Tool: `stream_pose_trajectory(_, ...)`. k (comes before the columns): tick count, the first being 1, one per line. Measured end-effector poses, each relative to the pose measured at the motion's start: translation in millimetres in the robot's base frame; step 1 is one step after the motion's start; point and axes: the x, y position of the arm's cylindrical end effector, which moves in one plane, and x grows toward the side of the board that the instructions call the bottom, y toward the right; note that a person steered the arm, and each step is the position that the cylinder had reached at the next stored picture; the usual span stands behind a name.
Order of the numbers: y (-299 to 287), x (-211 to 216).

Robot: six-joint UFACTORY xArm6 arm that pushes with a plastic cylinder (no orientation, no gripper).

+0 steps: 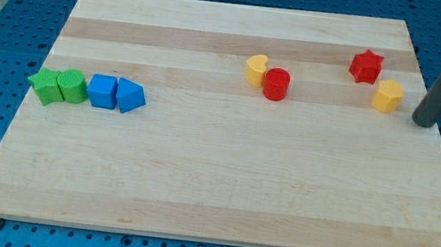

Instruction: Slide yellow hexagon to the red star

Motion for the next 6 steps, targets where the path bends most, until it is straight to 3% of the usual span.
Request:
stream_pose_trajectory(2, -21.3, -17.0)
stream_pose_trajectory(4, -19.9, 22.4)
stream_pose_trajectory(6, -22.8, -13.8)
